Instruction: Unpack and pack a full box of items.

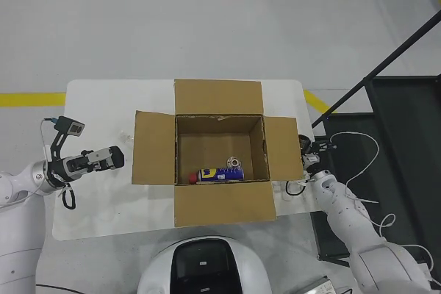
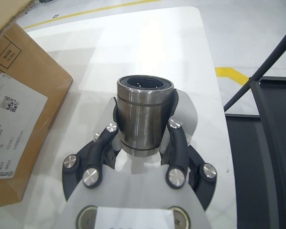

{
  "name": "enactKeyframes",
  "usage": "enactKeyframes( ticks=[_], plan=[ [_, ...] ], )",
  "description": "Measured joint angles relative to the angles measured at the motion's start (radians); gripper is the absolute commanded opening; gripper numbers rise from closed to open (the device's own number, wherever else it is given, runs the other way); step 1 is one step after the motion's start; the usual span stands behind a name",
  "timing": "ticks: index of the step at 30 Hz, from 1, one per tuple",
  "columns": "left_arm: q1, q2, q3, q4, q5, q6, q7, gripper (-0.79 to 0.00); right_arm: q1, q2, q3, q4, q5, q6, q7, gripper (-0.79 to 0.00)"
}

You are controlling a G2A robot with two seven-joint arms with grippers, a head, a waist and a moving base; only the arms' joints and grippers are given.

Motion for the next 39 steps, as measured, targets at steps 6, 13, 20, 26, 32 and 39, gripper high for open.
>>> enactKeyframes(
  ticks=[6,13,20,26,32,39],
  plan=[
    [0.0,0.0,0.0,0.0,0.0,0.0,0.0,0.0,0.023,-0.015,-0.03,0.079,-0.035,0.005,-0.074,-0.785],
    [0.0,0.0,0.0,0.0,0.0,0.0,0.0,0.0,0.03,-0.024,-0.051,0.134,-0.064,0.014,-0.135,-0.779],
    [0.0,0.0,0.0,0.0,0.0,0.0,0.0,0.0,0.032,-0.03,-0.066,0.16,-0.083,0.021,-0.166,-0.785],
    [0.0,0.0,0.0,0.0,0.0,0.0,0.0,0.0,0.035,-0.037,-0.074,0.175,-0.086,0.029,-0.177,-0.785],
    [0.0,0.0,0.0,0.0,0.0,0.0,0.0,0.0,0.03,-0.039,-0.08,0.182,-0.093,0.021,-0.207,-0.708],
    [0.0,0.0,0.0,0.0,0.0,0.0,0.0,0.0,0.022,-0.038,-0.088,0.184,-0.105,0.018,-0.225,0.0]
  ],
)
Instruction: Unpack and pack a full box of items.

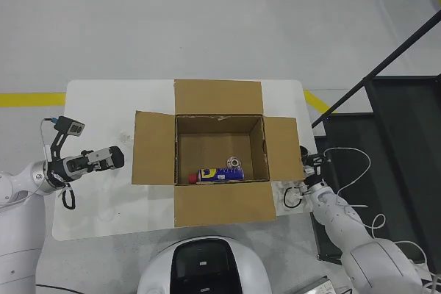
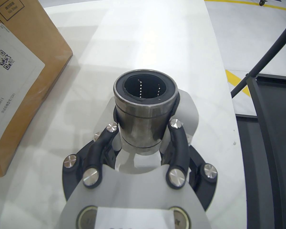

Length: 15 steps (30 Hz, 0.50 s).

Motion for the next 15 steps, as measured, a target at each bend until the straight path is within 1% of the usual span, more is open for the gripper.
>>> enactKeyframes(
  ticks=[8,12,15],
  plan=[
    [0.0,0.0,0.0,0.0,0.0,0.0,0.0,0.0,-0.003,0.003,0.003,-0.011,0.005,-0.012,-0.026,0.0],
    [0.0,0.0,0.0,0.0,0.0,0.0,0.0,0.0,-0.012,0.015,0.013,-0.028,0.004,-0.025,-0.096,0.0],
    [0.0,0.0,0.0,0.0,0.0,0.0,0.0,0.0,-0.02,0.031,0.028,-0.044,0.0,-0.028,-0.155,0.0]
  ],
)
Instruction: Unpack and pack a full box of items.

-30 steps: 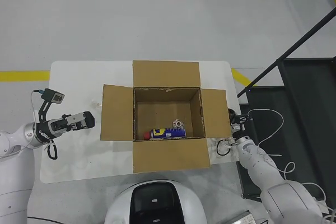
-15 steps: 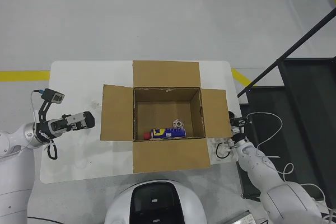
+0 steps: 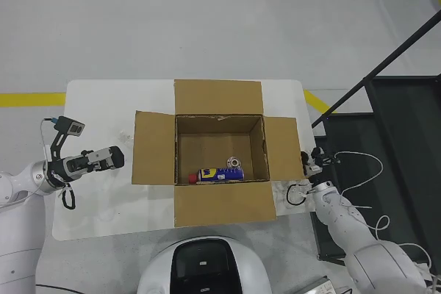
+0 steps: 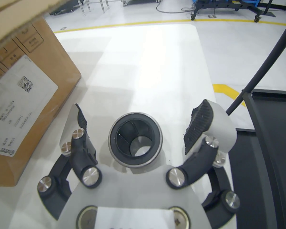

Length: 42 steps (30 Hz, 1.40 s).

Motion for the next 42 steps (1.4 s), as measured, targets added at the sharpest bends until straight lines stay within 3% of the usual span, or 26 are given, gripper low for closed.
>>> enactKeyframes(
  ticks=[9,15,18,25,28,31,42],
  plan=[
    [0.0,0.0,0.0,0.0,0.0,0.0,0.0,0.0,-0.039,0.067,0.078,-0.112,0.006,-0.065,-0.069,0.0],
    [0.0,0.0,0.0,0.0,0.0,0.0,0.0,0.0,-0.124,0.108,0.149,-0.353,0.013,-0.084,0.019,0.0],
    [0.0,0.0,0.0,0.0,0.0,0.0,0.0,0.0,-0.205,0.128,0.189,-0.552,-0.007,-0.076,0.11,0.0],
    [0.0,0.0,0.0,0.0,0.0,0.0,0.0,0.0,-0.438,0.164,0.262,-1.085,-0.079,-0.117,0.453,0.0],
    [0.0,0.0,0.0,0.0,0.0,0.0,0.0,0.0,-0.5,0.17,0.281,-1.224,-0.061,-0.14,0.568,0.0],
    [0.0,0.0,0.0,0.0,0.0,0.0,0.0,0.0,-0.517,0.171,0.29,-1.265,-0.029,-0.151,0.631,0.0],
    [0.0,0.0,0.0,0.0,0.0,0.0,0.0,0.0,-0.516,0.171,0.29,-1.261,-0.03,-0.15,0.623,0.0]
  ],
)
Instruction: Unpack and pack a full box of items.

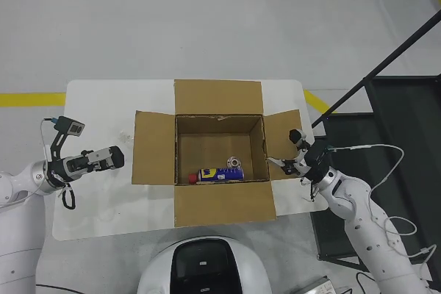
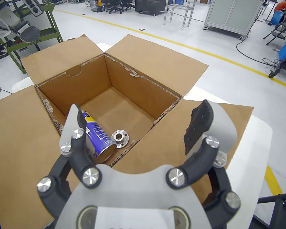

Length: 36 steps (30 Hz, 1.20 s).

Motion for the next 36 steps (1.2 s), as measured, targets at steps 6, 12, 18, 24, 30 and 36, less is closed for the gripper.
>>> enactKeyframes(
  ticks=[6,12,18,24,30,36],
  plan=[
    [0.0,0.0,0.0,0.0,0.0,0.0,0.0,0.0,0.0,0.0,0.0,0.0,0.0,0.0,0.0,0.0],
    [0.0,0.0,0.0,0.0,0.0,0.0,0.0,0.0,0.0,0.0,0.0,0.0,0.0,0.0,0.0,0.0],
    [0.0,0.0,0.0,0.0,0.0,0.0,0.0,0.0,0.0,0.0,0.0,0.0,0.0,0.0,0.0,0.0],
    [0.0,0.0,0.0,0.0,0.0,0.0,0.0,0.0,0.0,0.0,0.0,0.0,0.0,0.0,0.0,0.0],
    [0.0,0.0,0.0,0.0,0.0,0.0,0.0,0.0,0.0,0.0,0.0,0.0,0.0,0.0,0.0,0.0],
    [0.0,0.0,0.0,0.0,0.0,0.0,0.0,0.0,0.001,0.0,0.008,-0.011,0.0,0.016,0.005,0.0]
  ],
)
